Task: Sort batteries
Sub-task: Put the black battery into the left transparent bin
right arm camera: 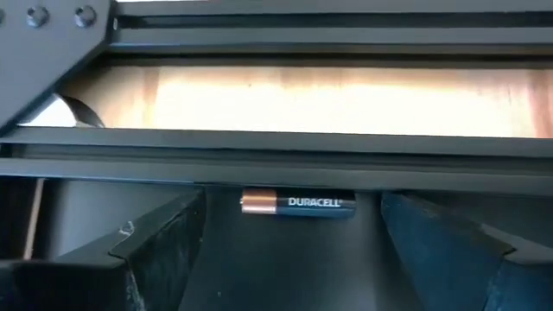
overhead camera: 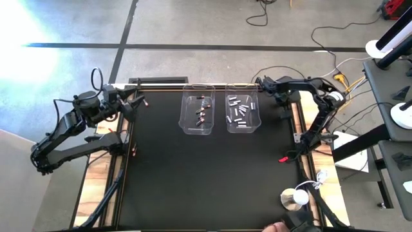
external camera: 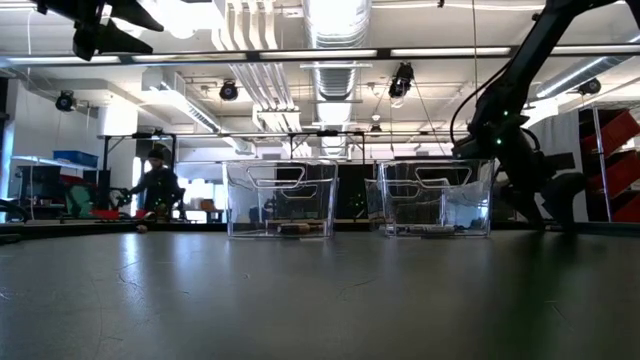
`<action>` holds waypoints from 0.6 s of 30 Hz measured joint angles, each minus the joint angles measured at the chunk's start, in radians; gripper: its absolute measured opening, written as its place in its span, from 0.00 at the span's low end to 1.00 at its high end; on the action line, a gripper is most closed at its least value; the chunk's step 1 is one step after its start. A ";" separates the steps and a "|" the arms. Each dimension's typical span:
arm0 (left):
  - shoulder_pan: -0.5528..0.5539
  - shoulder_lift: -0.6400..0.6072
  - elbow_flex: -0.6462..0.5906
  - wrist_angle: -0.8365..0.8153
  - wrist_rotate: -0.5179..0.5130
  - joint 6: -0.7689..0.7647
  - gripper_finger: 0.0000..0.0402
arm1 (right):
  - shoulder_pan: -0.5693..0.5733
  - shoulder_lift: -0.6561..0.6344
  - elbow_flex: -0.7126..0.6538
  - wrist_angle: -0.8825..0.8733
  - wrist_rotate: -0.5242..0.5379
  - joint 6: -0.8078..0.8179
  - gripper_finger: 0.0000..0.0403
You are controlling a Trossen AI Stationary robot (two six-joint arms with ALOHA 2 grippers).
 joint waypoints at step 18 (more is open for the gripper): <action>0.000 0.000 0.000 0.001 -0.002 -0.011 0.68 | 0.037 0.030 -0.003 -0.107 -0.055 0.033 0.68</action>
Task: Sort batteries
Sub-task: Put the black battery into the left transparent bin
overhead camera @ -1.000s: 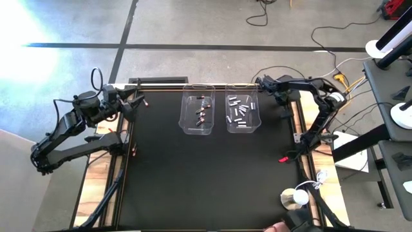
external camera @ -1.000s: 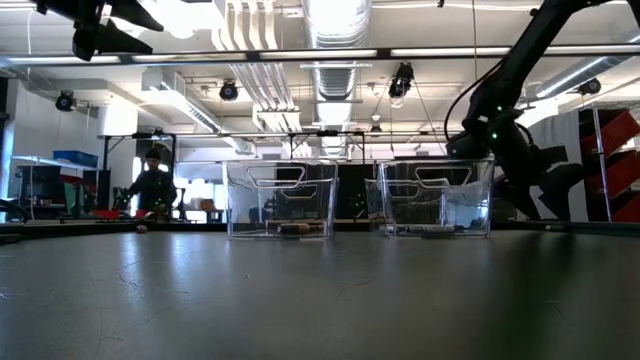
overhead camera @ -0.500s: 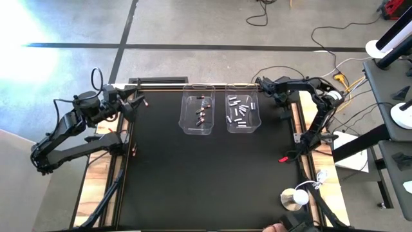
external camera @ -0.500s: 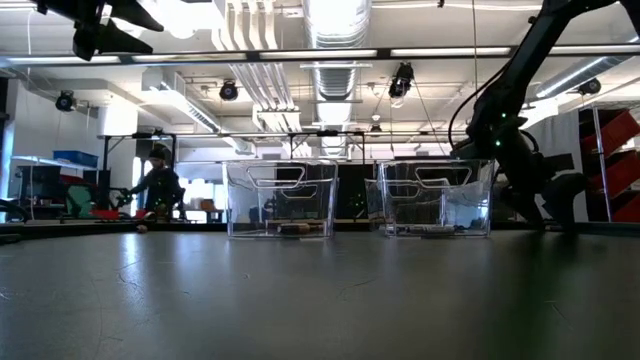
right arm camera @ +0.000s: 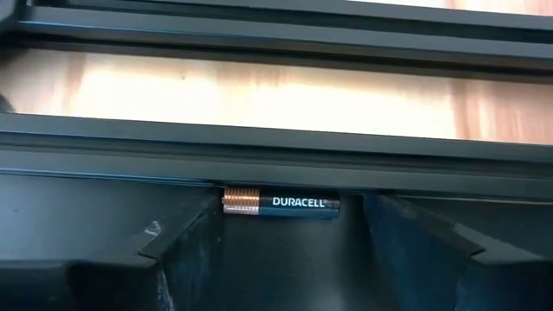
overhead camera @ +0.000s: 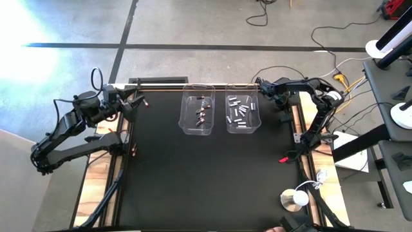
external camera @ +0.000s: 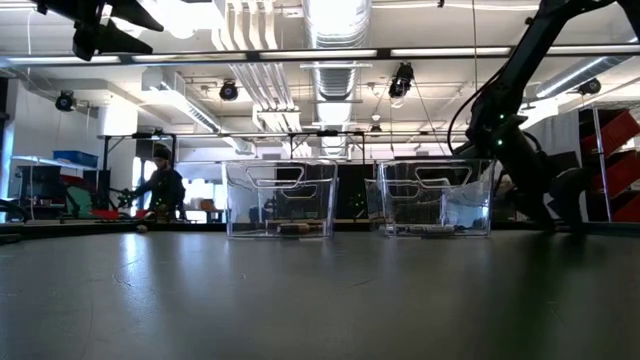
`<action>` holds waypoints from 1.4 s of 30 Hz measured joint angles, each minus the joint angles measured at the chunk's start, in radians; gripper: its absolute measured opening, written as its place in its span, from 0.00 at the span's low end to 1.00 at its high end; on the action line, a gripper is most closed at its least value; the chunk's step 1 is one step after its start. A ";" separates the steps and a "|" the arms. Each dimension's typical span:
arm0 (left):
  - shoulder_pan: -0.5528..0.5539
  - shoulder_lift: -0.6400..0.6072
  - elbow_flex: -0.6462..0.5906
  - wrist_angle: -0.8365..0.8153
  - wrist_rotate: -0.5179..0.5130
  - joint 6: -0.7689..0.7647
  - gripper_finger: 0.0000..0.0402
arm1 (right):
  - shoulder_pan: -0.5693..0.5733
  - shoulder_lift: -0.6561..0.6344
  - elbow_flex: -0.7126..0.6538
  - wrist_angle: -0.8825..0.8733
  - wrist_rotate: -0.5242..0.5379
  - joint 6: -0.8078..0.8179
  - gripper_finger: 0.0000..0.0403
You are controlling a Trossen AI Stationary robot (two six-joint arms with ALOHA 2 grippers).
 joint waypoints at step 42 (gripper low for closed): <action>0.000 -0.040 0.000 0.043 0.000 -0.005 0.68 | 0.001 -0.016 0.025 -0.043 -0.049 -0.084 0.50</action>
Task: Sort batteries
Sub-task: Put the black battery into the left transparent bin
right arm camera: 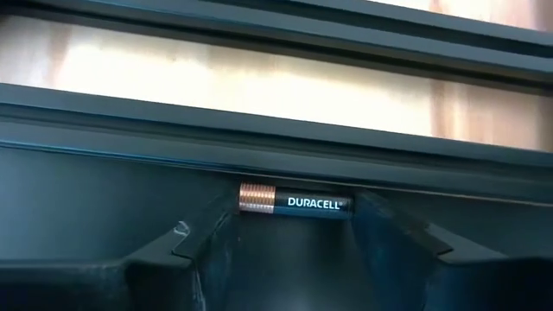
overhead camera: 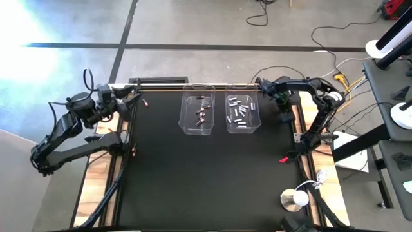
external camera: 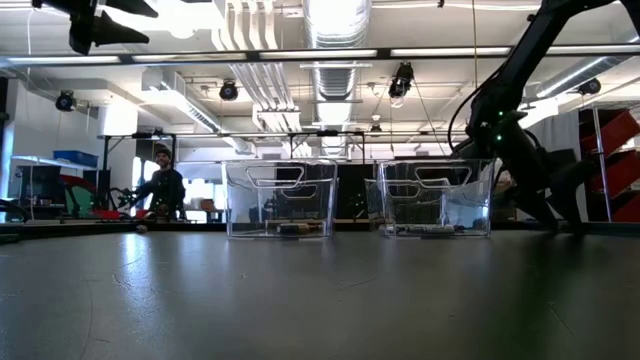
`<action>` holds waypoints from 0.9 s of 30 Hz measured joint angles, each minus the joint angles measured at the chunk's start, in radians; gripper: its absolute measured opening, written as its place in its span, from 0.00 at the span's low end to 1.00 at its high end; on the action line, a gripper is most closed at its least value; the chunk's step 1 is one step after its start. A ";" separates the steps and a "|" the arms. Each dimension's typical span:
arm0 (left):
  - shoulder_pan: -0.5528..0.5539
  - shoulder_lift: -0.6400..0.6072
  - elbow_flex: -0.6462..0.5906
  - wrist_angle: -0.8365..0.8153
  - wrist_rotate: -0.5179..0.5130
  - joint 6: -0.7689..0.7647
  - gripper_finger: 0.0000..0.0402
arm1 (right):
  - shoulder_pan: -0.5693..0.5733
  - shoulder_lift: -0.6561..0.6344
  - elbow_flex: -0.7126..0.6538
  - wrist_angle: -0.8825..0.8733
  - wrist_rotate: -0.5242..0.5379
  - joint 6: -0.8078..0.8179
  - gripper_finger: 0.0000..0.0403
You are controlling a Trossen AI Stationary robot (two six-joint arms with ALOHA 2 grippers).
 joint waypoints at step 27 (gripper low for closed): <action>0.000 -0.031 0.000 0.111 0.087 0.096 0.68 | 0.187 -0.340 0.005 -0.067 0.147 -0.104 0.45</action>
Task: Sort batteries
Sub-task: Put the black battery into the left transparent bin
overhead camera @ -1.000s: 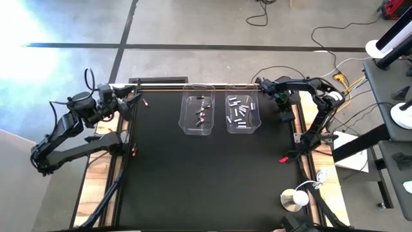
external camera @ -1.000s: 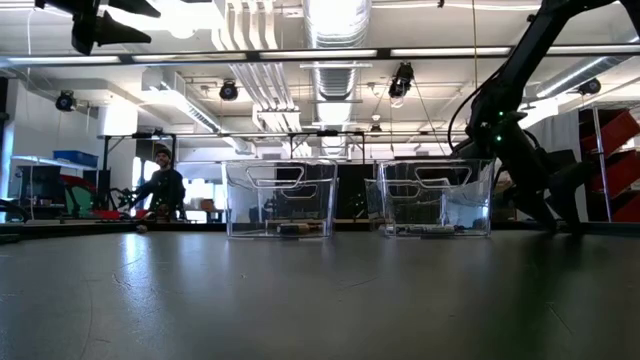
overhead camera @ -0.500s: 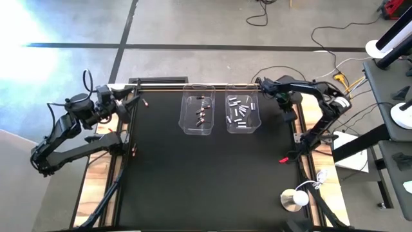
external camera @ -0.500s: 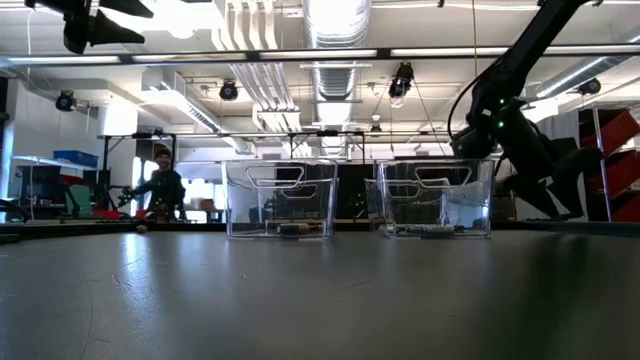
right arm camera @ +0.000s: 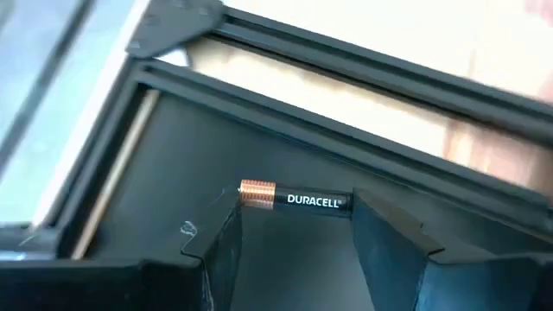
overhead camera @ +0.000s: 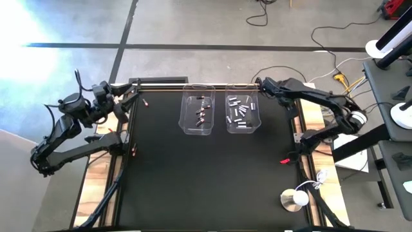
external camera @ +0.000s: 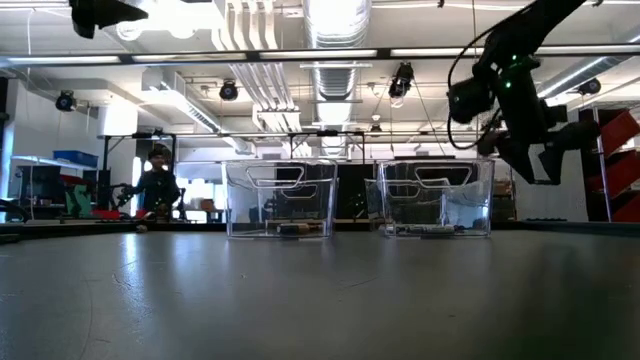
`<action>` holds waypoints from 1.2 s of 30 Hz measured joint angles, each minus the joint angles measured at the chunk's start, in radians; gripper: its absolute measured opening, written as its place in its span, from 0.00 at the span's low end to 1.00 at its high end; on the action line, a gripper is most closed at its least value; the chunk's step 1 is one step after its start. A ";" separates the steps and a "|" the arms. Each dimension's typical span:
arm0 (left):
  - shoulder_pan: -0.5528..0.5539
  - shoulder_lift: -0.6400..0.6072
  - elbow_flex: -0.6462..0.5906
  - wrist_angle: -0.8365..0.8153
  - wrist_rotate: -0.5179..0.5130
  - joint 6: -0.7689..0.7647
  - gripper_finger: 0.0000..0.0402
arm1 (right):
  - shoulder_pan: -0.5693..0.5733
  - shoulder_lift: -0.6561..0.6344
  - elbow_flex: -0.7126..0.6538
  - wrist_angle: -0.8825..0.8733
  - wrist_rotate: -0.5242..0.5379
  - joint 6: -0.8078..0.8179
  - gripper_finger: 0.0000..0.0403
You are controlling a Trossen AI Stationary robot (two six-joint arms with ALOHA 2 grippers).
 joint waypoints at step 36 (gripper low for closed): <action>-0.001 0.230 0.000 0.312 0.210 -0.305 0.68 | 0.599 0.414 0.767 0.454 -0.042 -1.402 0.45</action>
